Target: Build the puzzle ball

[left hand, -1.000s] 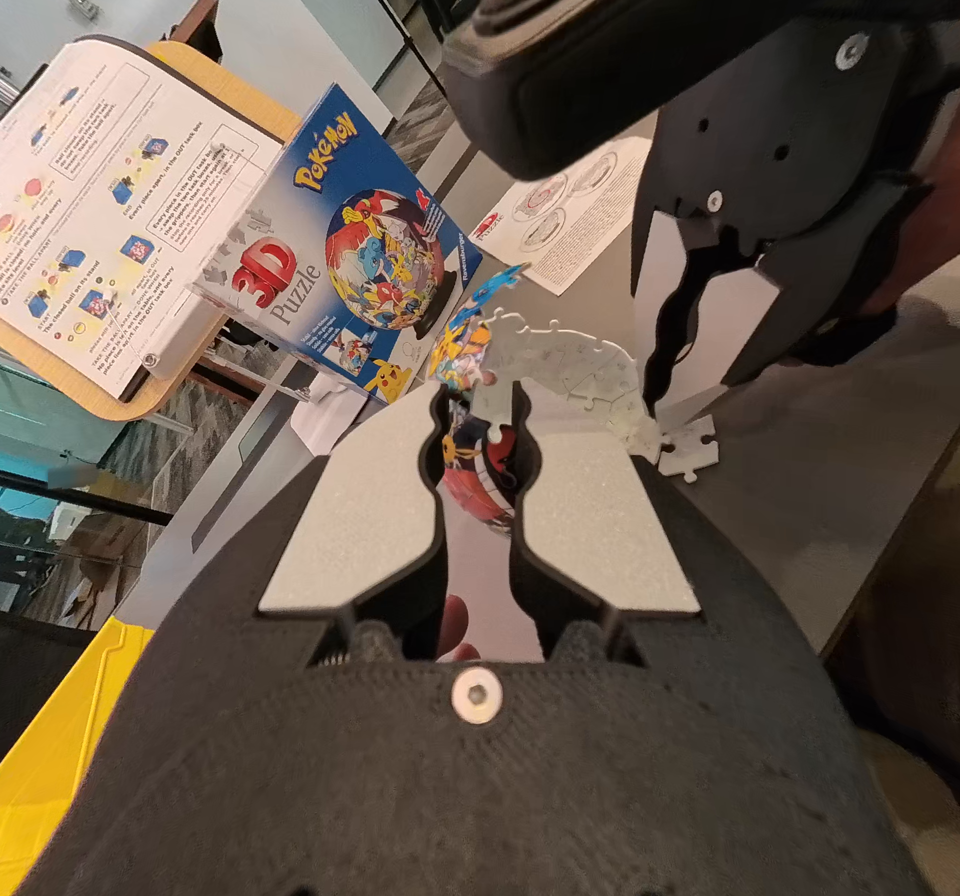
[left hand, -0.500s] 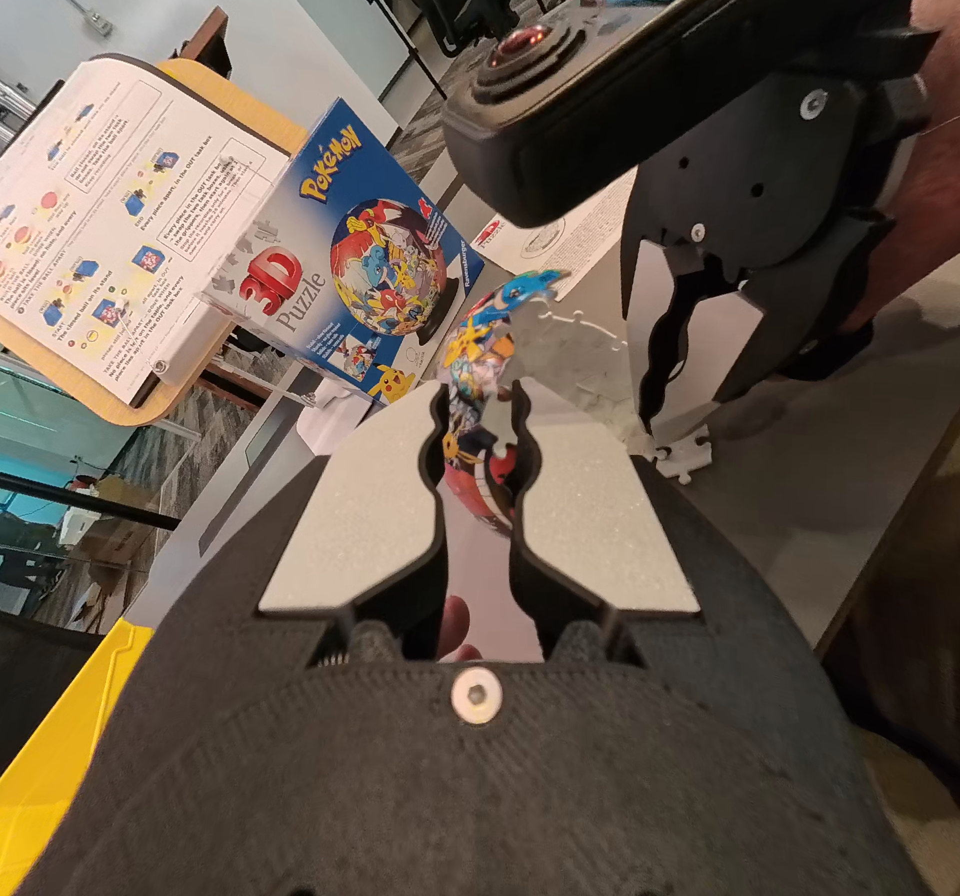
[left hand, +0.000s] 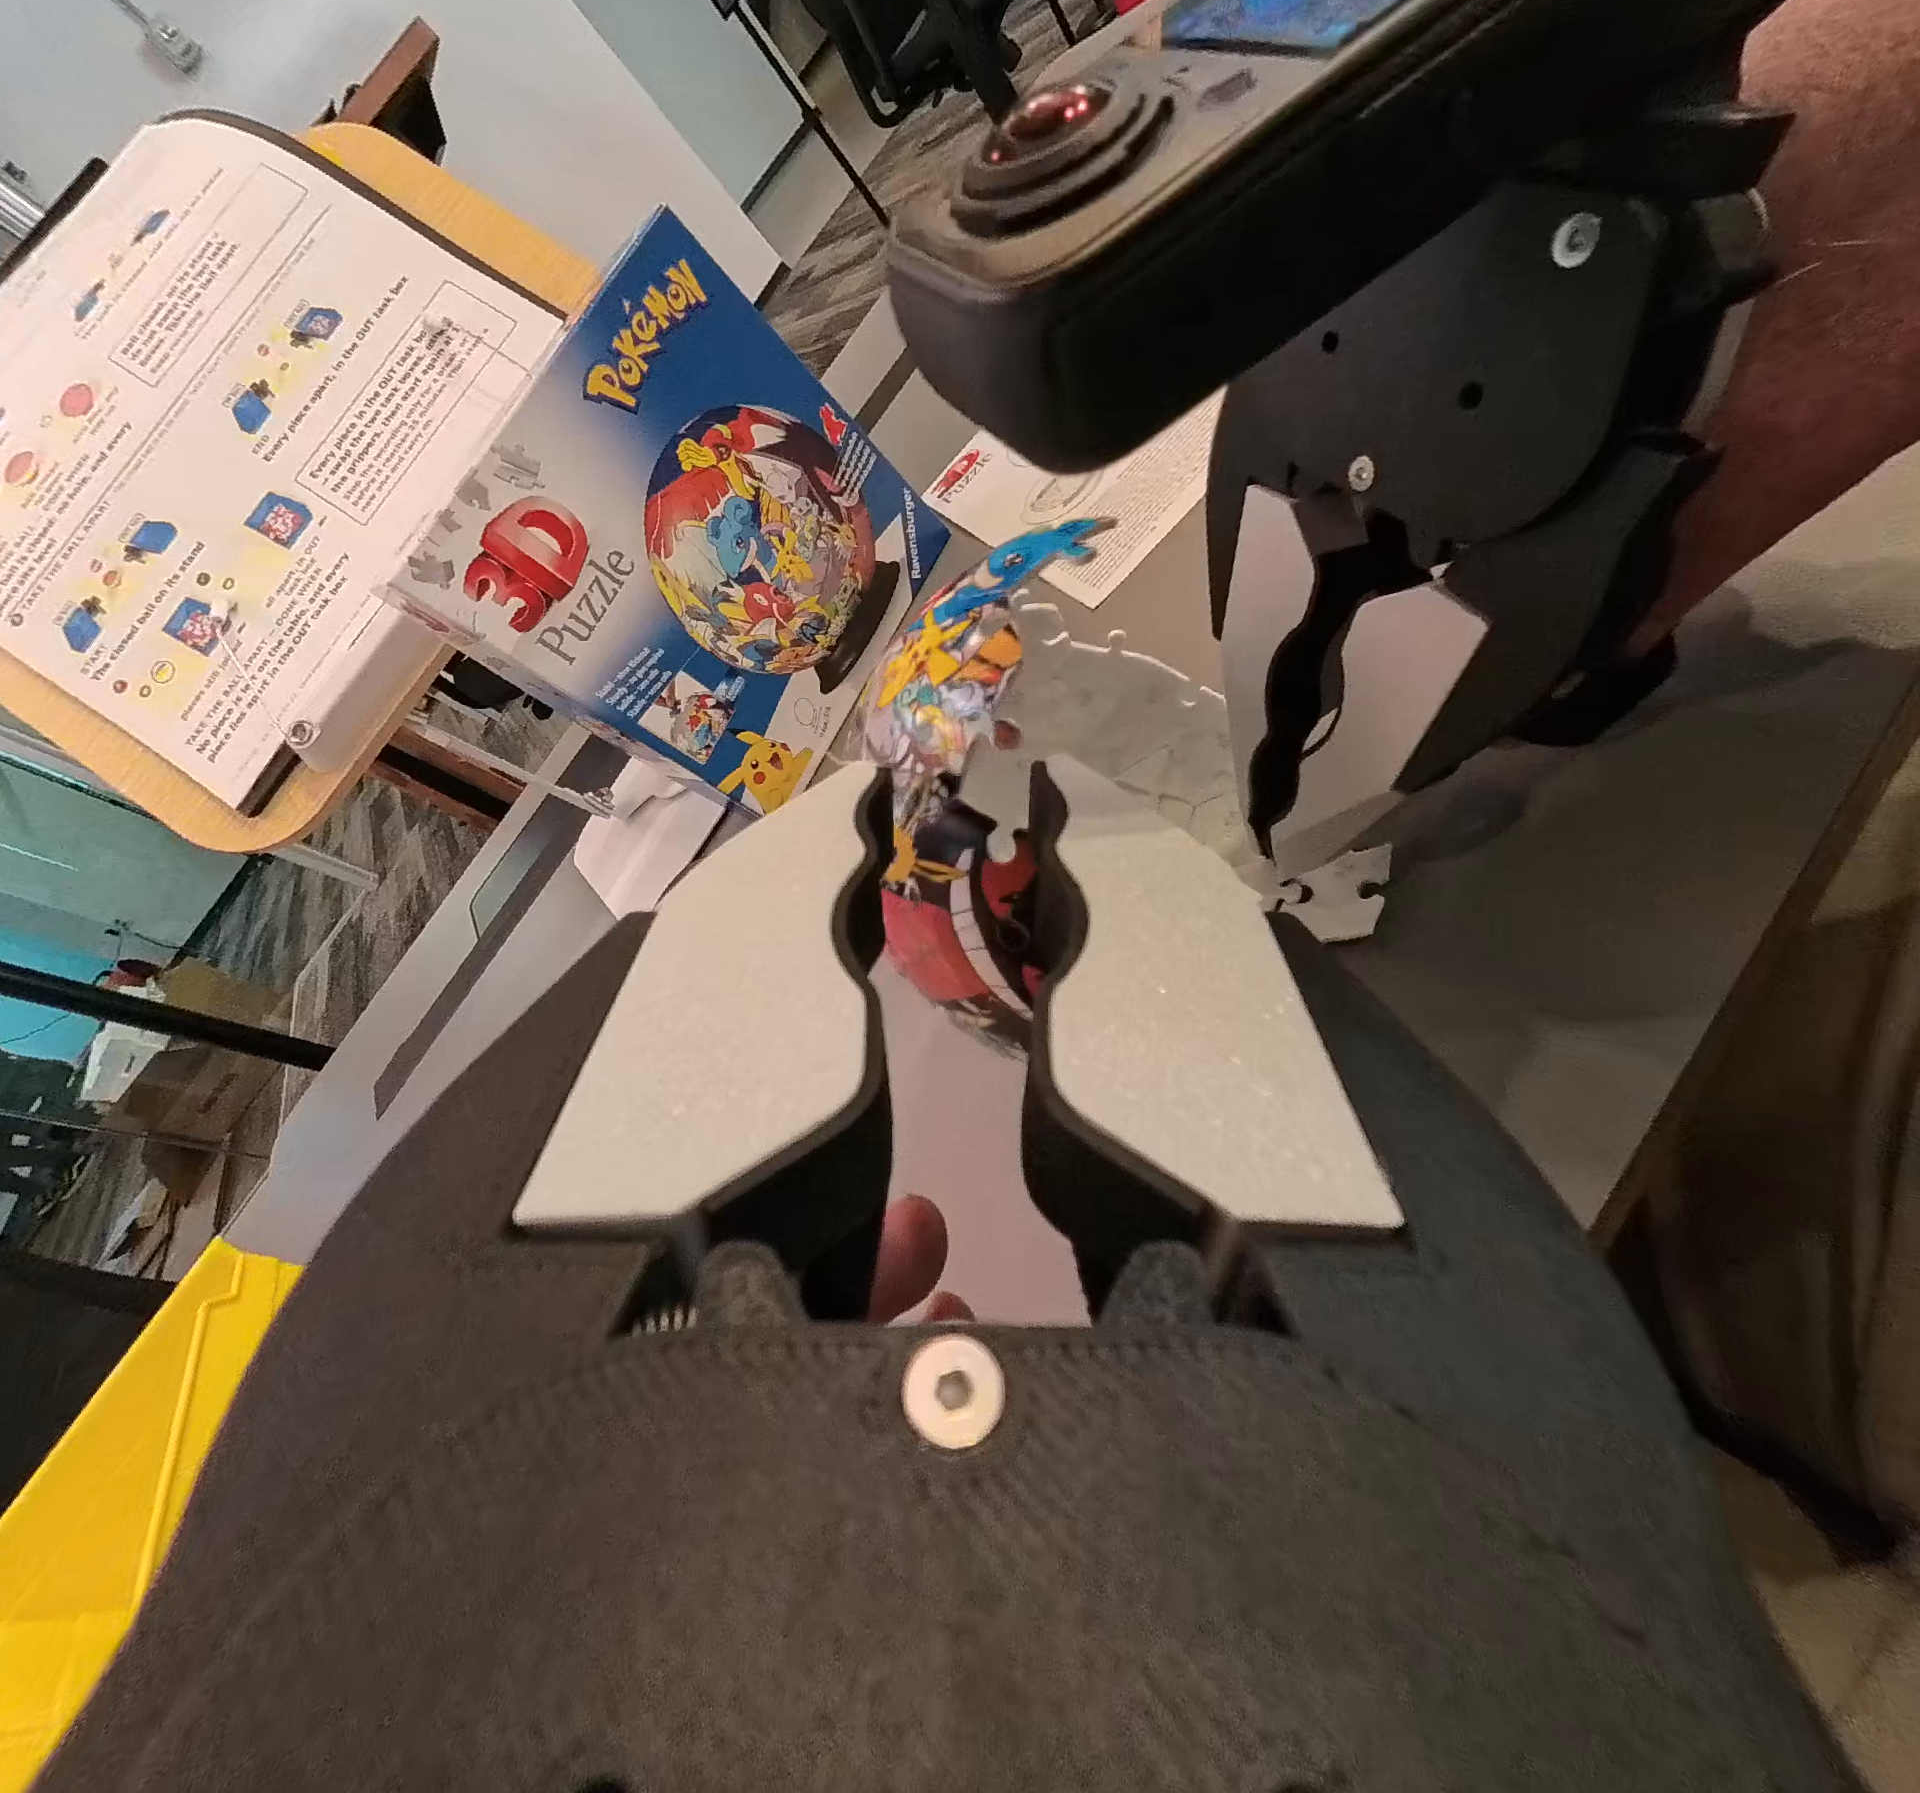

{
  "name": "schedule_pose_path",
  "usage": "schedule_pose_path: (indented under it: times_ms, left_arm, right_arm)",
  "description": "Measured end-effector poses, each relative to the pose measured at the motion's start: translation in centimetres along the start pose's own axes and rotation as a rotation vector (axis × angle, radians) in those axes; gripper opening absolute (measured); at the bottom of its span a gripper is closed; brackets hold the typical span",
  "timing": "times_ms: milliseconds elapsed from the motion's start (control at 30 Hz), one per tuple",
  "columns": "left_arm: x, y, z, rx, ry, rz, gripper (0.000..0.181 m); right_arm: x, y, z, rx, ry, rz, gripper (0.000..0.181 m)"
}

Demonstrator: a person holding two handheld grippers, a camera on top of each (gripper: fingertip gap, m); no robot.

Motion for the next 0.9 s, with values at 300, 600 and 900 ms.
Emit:
schedule_pose_path:
  times_ms: [300,600,900]
  left_arm:
    - [1.1,-0.5,-0.6,-0.054,-0.08,-0.006,0.026]
    - [6.2,-0.2,-0.3,-0.16,-0.544,0.164,0.037]
    - [4.6,2.9,2.5,-0.07,-0.74,0.55,0.052]
  right_arm:
    - [0.1,0.0,0.0,0.0,-0.071,-0.003,0.003]
    - [0.1,0.0,0.0,-0.008,-0.088,-0.006,0.003]
    - [0.1,-0.1,0.1,-0.014,-0.09,-0.003,0.003]
Point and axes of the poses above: each gripper's, where its closed fingertips meet, y out along the fingers, z out of its underside, x = y × z across the jaws, the point moved 4 cm from there along -y, back along the fingers, and after that the axes turned 14 degrees about -x, right-handed, at the moved point
